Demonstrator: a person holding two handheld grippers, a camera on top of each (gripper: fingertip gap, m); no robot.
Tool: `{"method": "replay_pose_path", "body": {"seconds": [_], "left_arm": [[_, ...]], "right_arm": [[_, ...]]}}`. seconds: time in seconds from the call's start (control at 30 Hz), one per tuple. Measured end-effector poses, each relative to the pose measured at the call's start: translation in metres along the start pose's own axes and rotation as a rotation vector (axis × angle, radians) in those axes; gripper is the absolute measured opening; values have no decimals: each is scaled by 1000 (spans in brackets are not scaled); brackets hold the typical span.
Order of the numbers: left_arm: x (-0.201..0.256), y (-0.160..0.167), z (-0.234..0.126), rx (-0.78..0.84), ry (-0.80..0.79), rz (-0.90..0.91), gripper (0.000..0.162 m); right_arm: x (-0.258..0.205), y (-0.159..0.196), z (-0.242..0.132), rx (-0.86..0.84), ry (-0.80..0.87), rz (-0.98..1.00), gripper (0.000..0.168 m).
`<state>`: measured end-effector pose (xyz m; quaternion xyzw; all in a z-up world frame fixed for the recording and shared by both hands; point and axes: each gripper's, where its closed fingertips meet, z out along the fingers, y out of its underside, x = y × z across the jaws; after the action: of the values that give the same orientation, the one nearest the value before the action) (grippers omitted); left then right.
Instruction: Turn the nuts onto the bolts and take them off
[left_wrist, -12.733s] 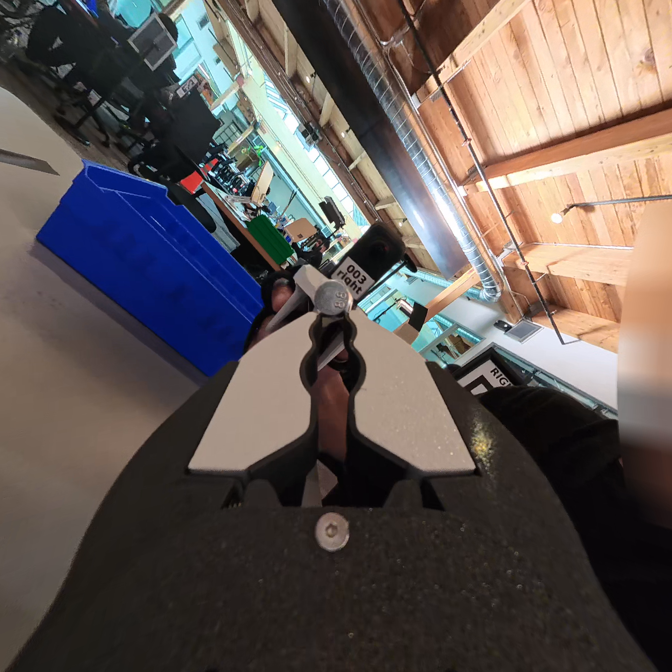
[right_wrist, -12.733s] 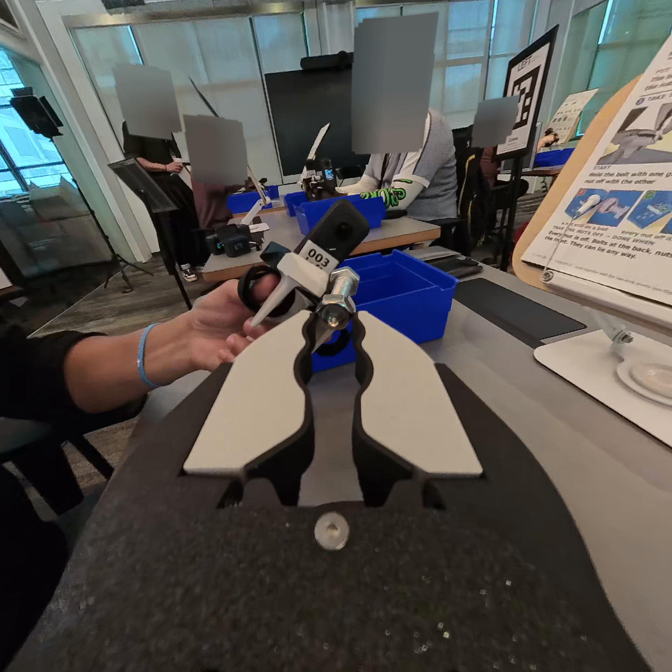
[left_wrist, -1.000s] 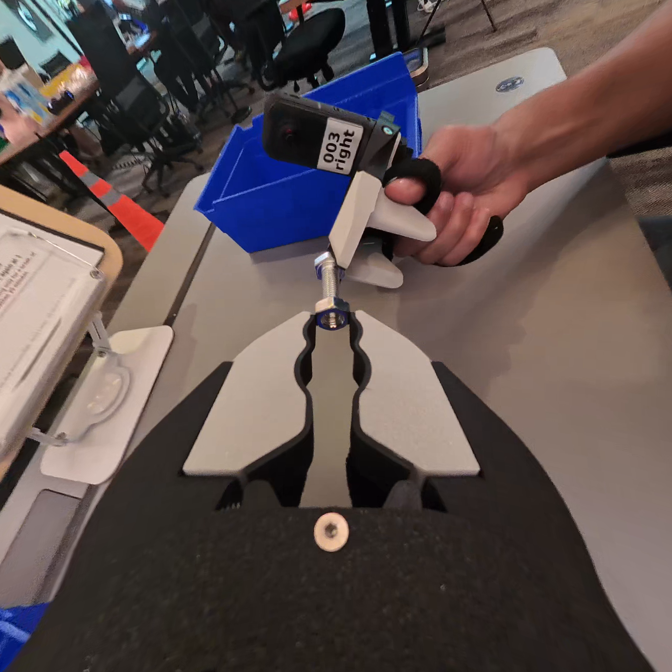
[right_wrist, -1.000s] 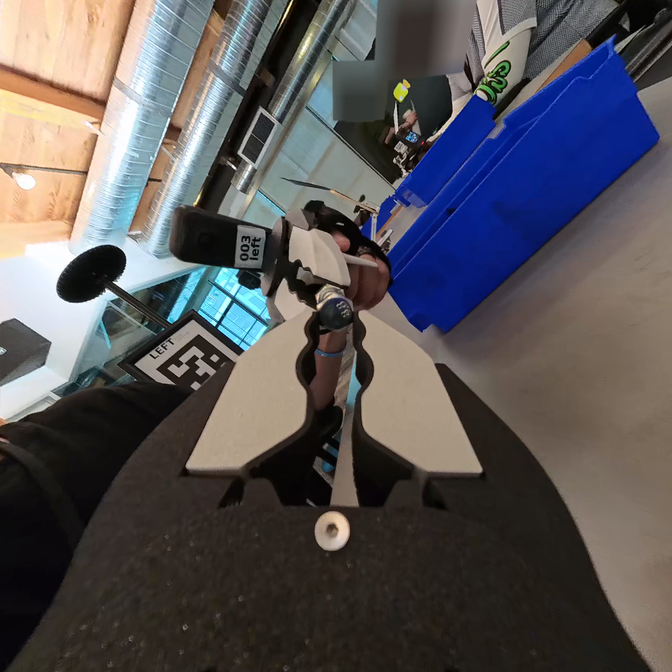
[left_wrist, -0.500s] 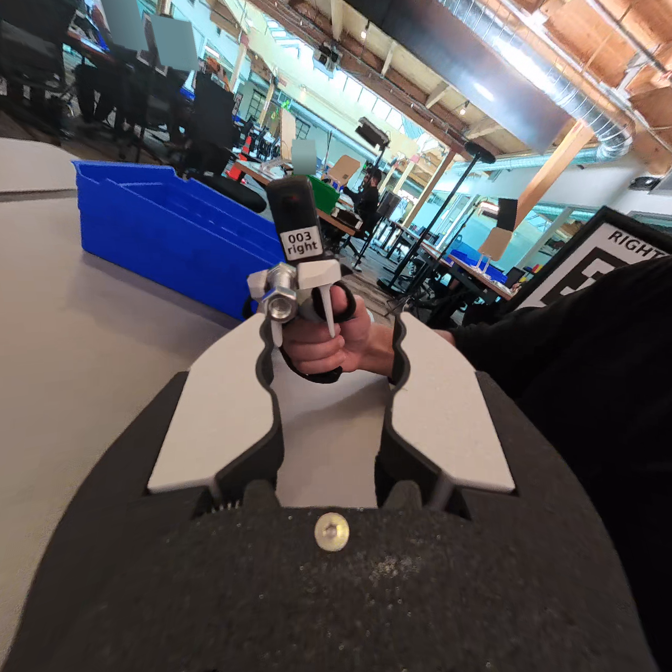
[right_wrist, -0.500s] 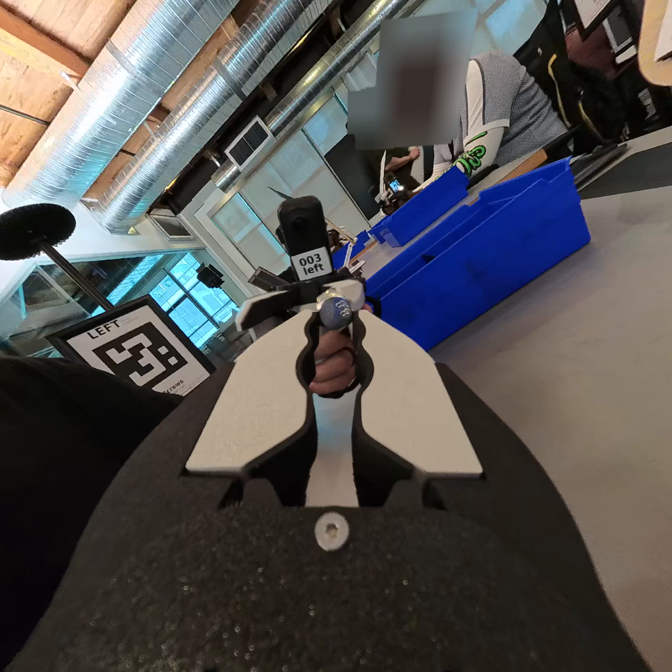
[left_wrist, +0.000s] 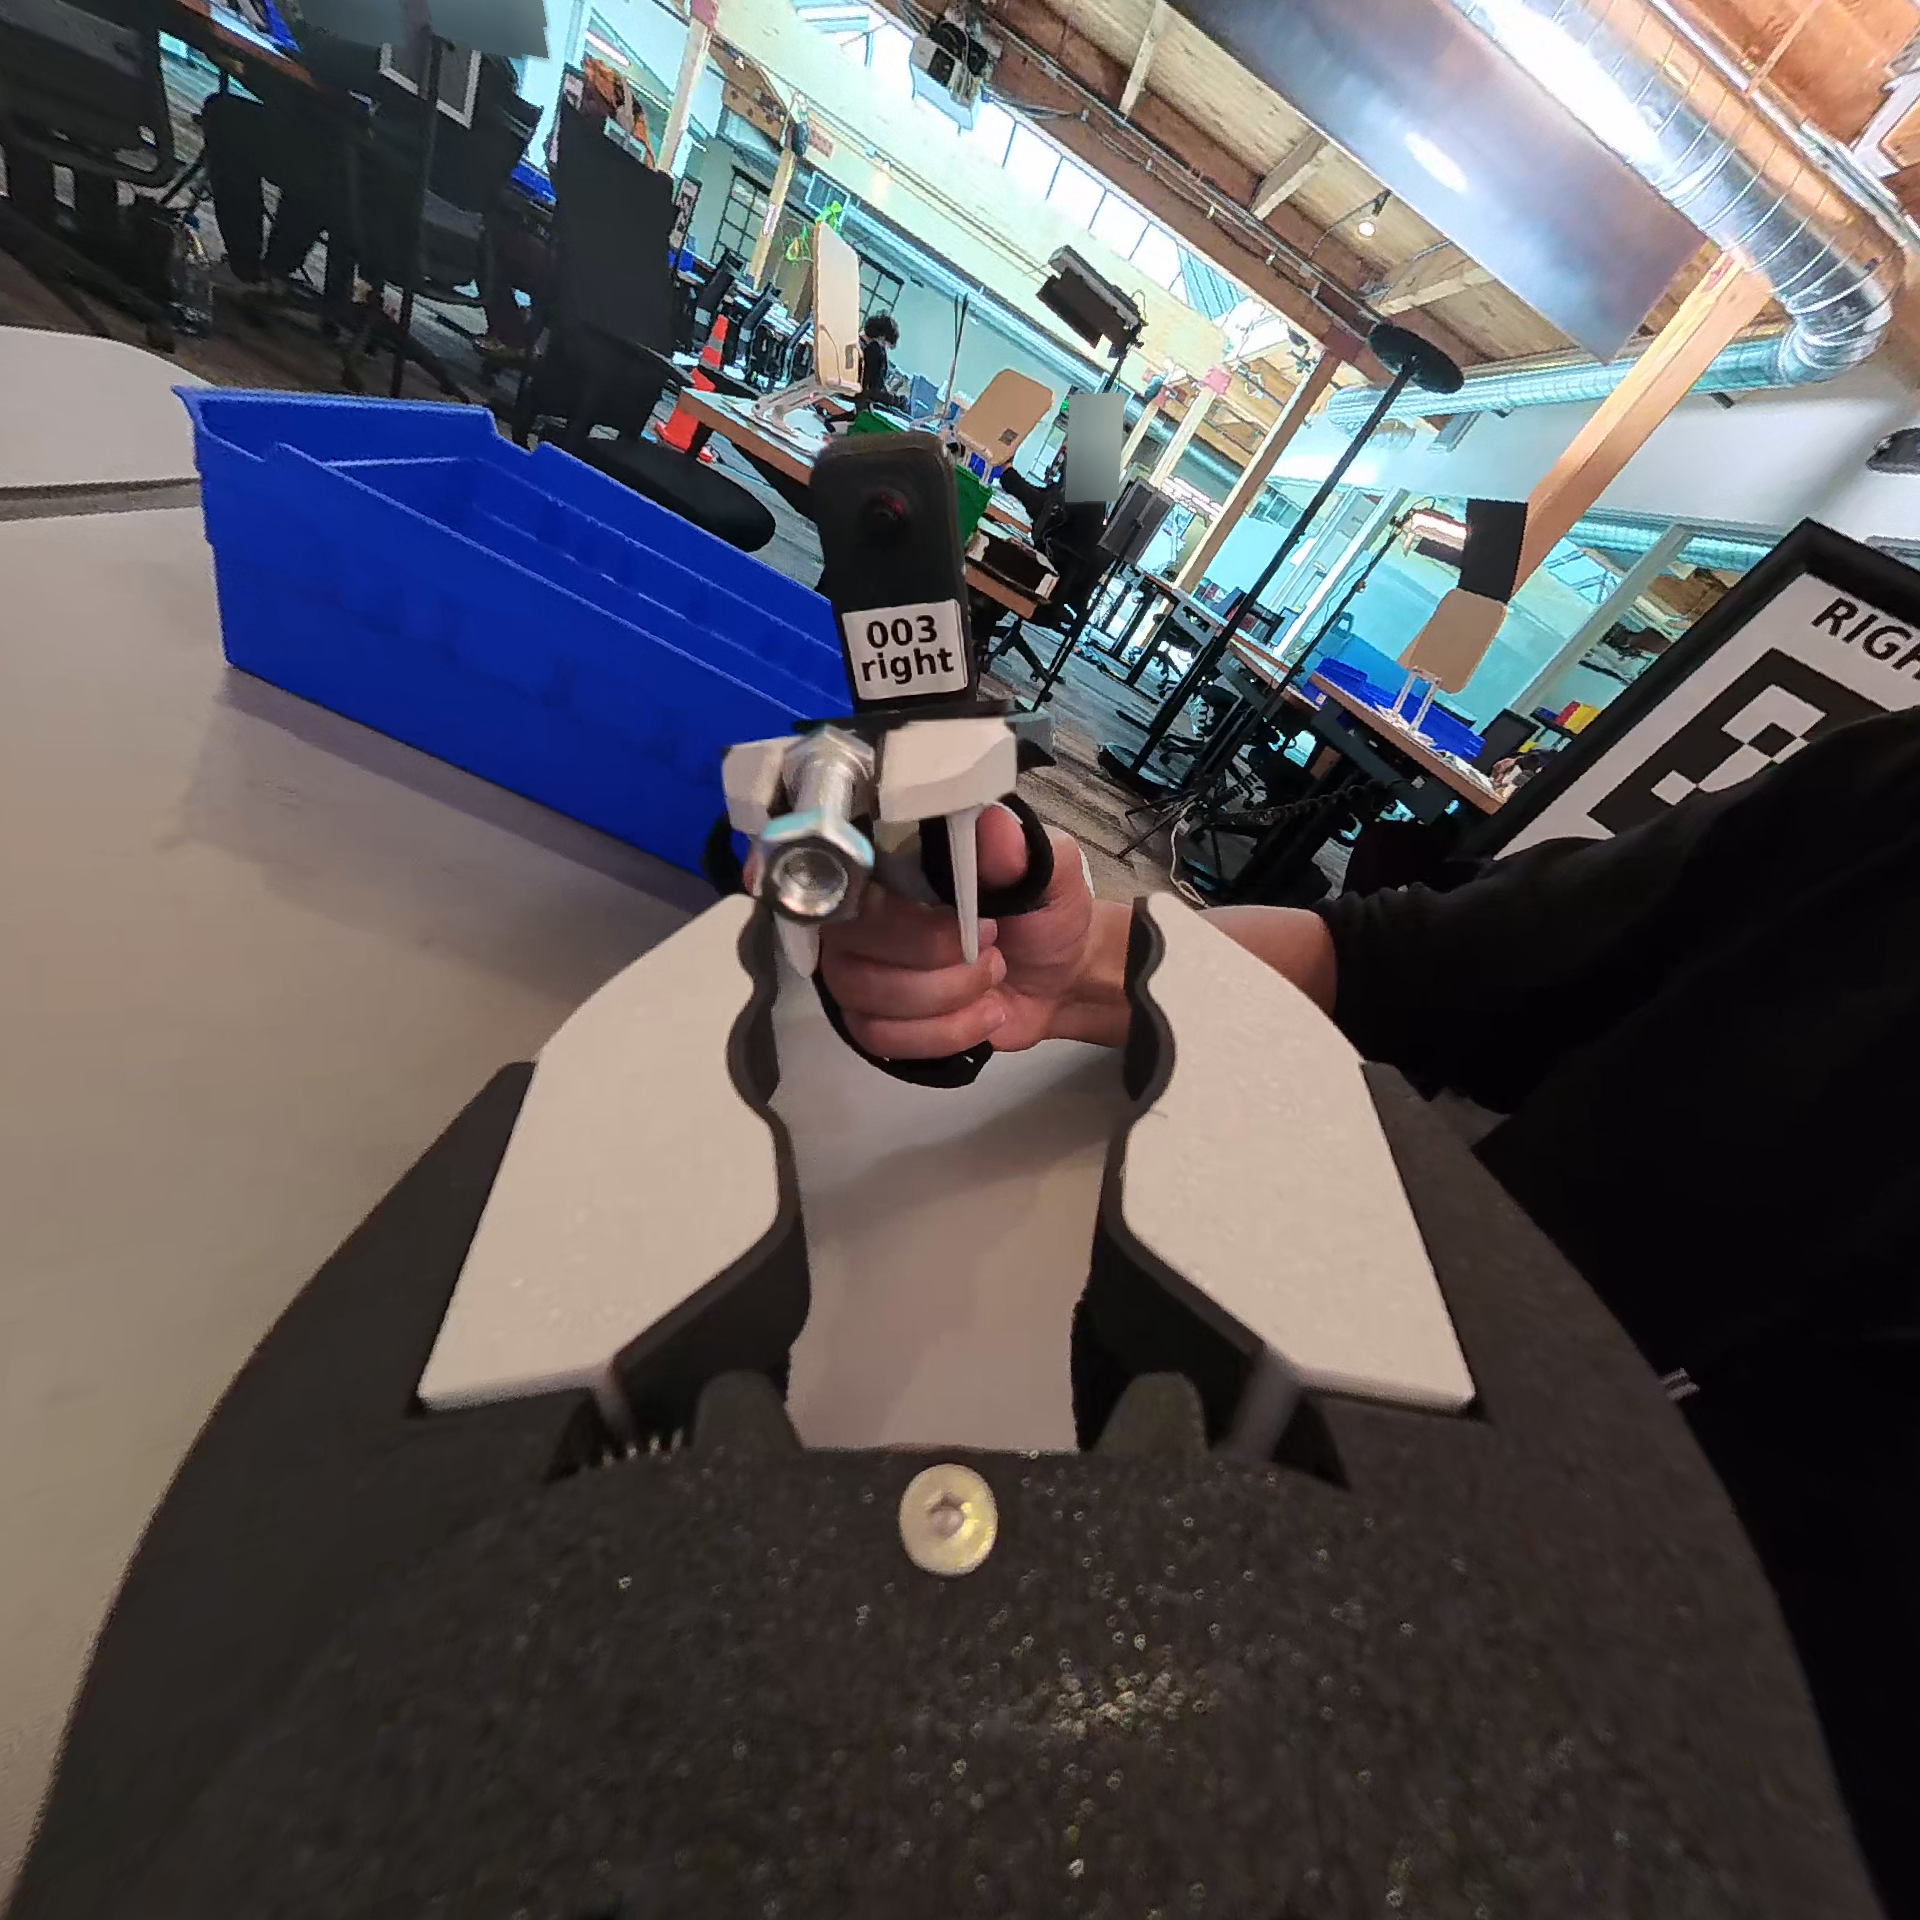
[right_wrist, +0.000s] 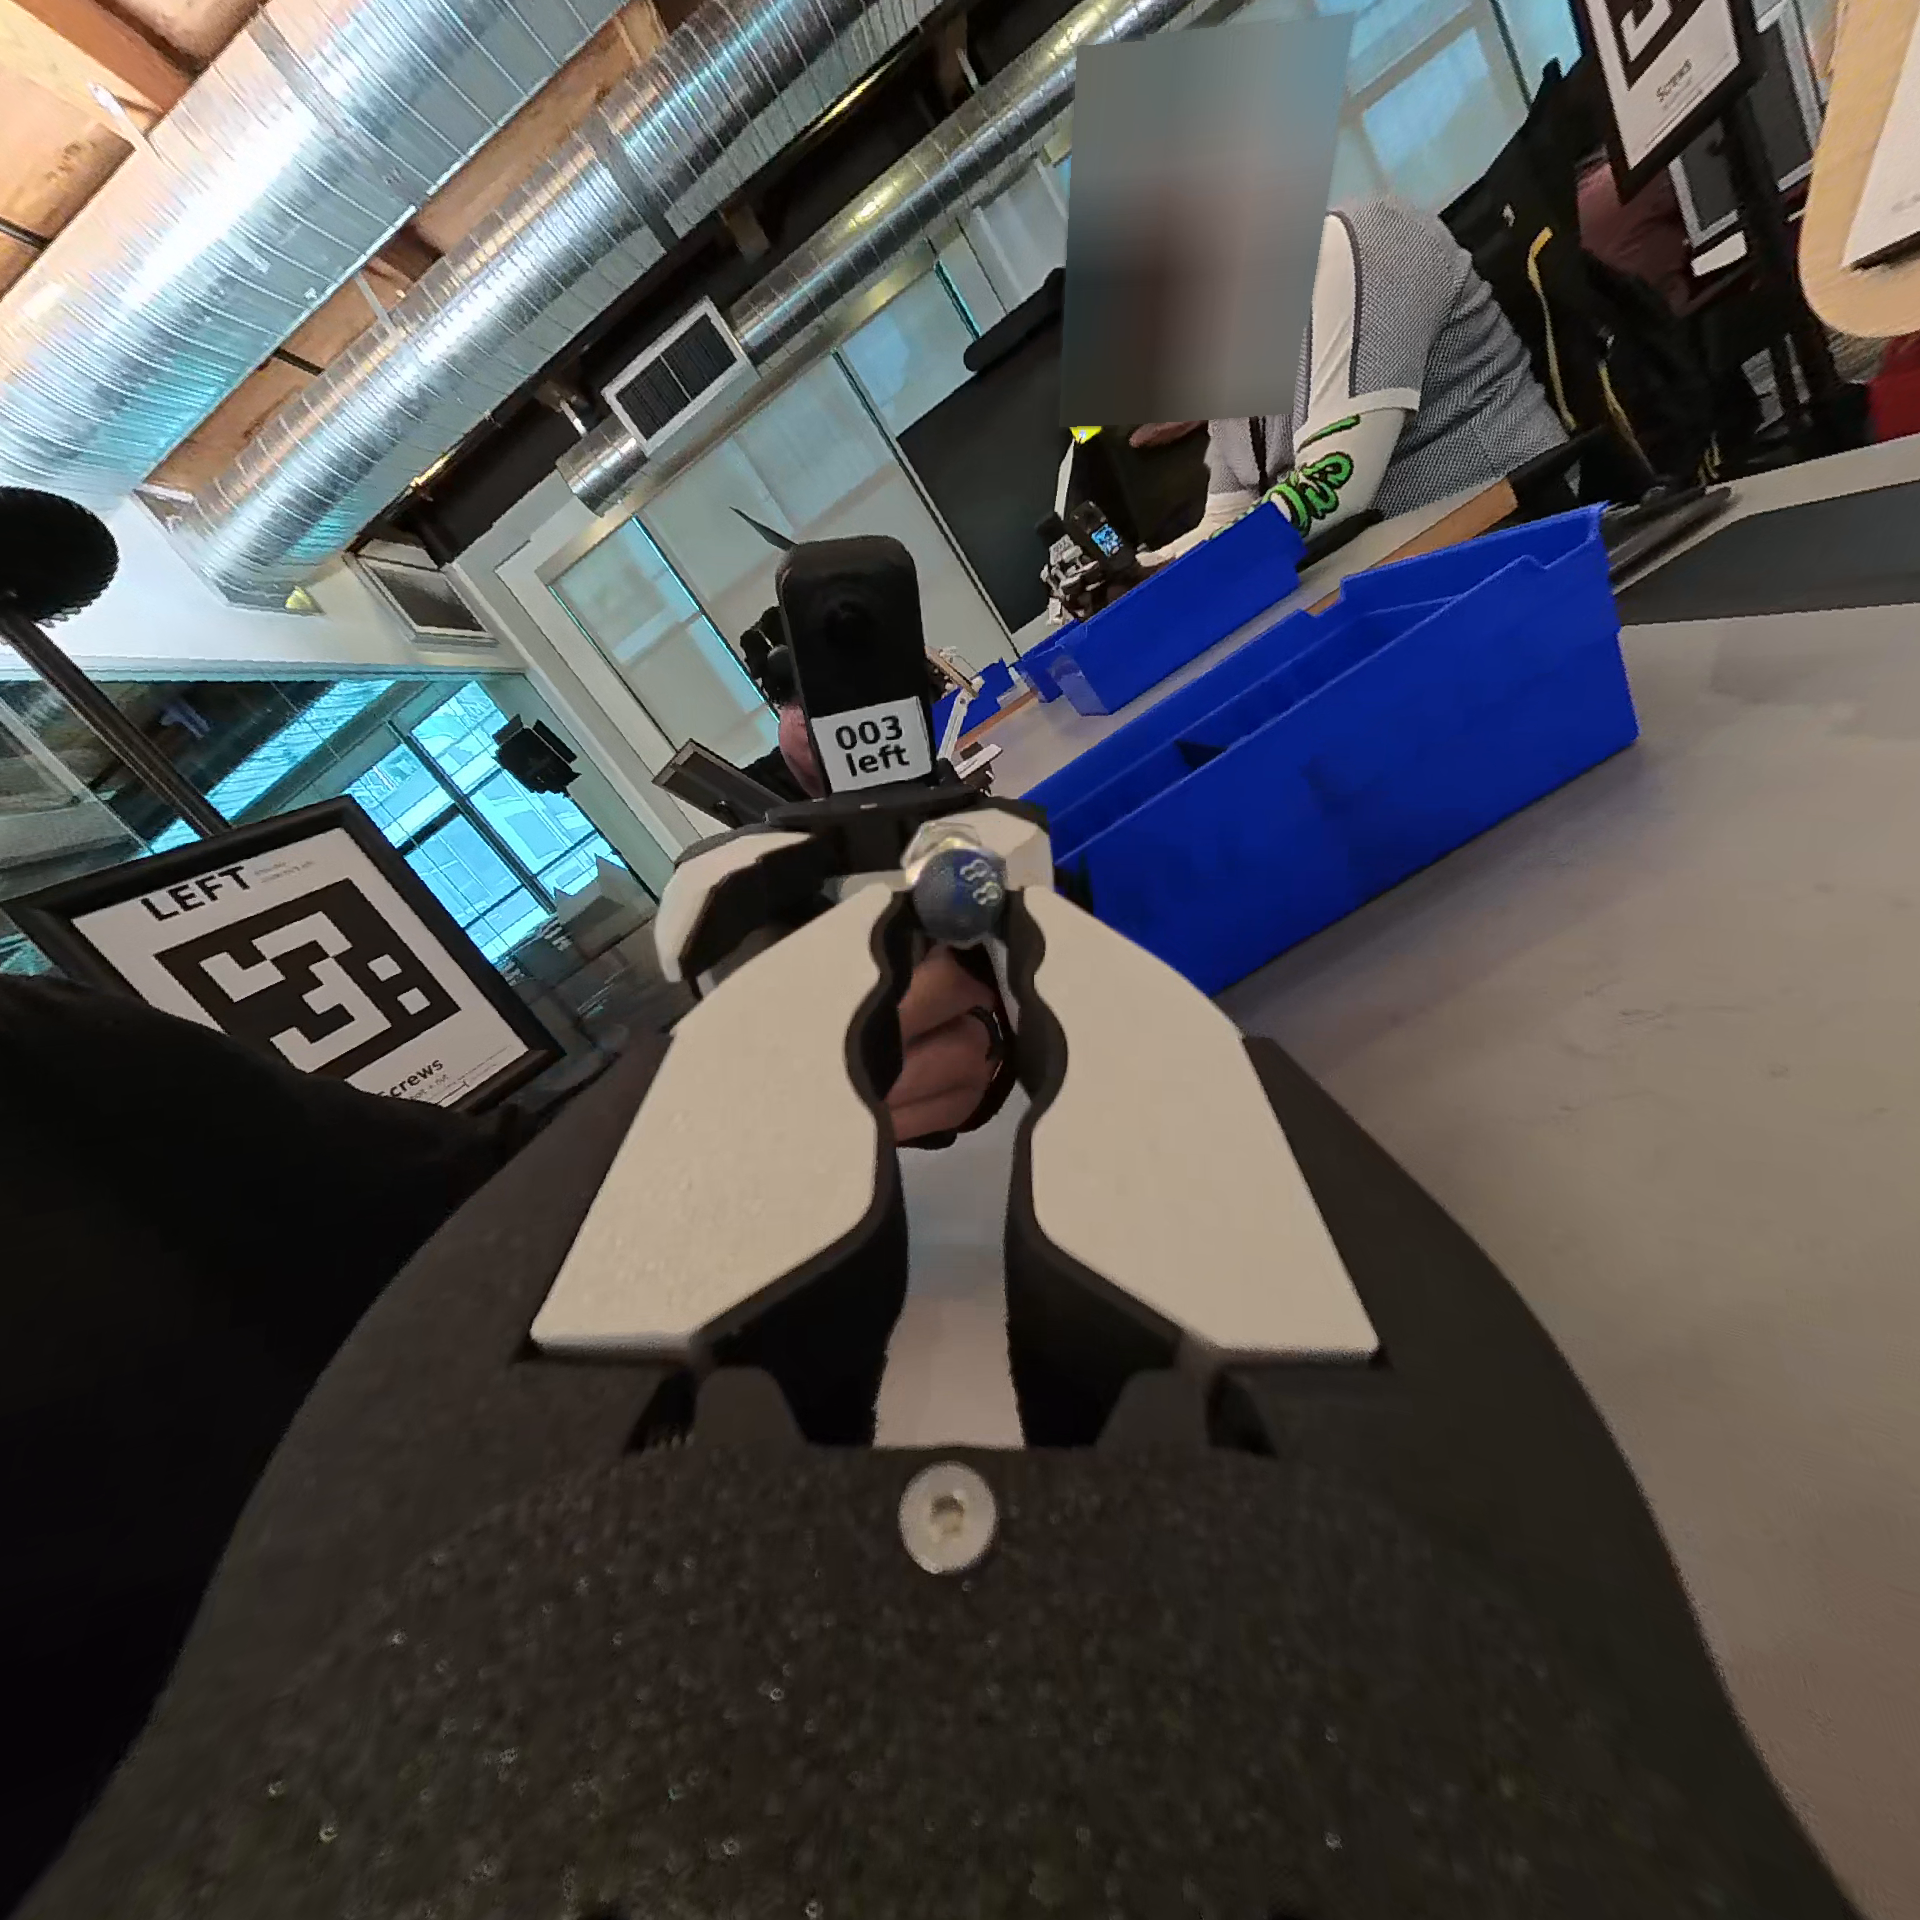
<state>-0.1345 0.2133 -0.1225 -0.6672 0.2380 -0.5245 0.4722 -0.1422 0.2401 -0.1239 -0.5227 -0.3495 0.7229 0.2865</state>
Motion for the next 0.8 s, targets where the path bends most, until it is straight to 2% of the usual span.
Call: {"method": "replay_pose_path", "body": {"seconds": [0.17,0.33,0.4,0.47,0.53,0.7,0.8], "left_arm": [[-2,-6,-4,31,6,-2,59],[-6,-1,-7,20,-4,-15,60],[-4,-2,-6,13,-5,5,60],[-3,-7,-6,20,-21,30,66],[2,-14,-9,48,1,41,59],[-7,-6,-10,22,-24,18,60],[-2,-3,-5,9,-11,28,61]], "right_arm": [[-3,12,5,-36,-19,20,17],[-6,-5,6,16,-28,9,17],[0,-1,6,-4,-11,20,17],[4,7,5,-11,-4,38,17],[6,15,4,-30,7,45,17],[-7,-5,7,15,-39,20,17],[1,-4,9,8,-20,31,17]]}}
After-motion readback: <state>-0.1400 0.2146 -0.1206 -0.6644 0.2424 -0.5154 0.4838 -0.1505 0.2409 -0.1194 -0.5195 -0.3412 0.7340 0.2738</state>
